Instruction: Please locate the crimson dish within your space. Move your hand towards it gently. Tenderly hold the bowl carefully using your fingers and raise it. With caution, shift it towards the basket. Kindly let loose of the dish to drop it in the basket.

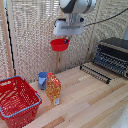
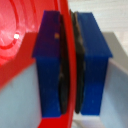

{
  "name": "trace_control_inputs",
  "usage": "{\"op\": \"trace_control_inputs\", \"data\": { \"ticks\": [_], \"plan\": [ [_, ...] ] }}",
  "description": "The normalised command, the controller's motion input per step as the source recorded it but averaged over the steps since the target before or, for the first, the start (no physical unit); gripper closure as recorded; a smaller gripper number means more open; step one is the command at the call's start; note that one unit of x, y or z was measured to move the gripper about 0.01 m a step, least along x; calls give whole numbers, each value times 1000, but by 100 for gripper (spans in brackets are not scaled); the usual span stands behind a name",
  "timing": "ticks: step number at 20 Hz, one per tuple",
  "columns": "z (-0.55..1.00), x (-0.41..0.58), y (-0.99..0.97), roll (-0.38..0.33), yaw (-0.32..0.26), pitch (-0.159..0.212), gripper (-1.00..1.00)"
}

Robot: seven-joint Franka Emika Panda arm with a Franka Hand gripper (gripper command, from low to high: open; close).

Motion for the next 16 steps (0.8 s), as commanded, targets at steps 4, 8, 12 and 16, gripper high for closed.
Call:
{"op": "trace_control_inputs", "data": {
  "ticks": [4, 8, 12, 16],
  "plan": [
    [501, 0, 828, 0, 0, -19, 100],
    [307, 0, 855, 0, 0, -46, 100],
    [253, -1, 859, 0, 0, -42, 100],
    [91, -4, 884, 0, 0, -37, 100]
  ]
}}
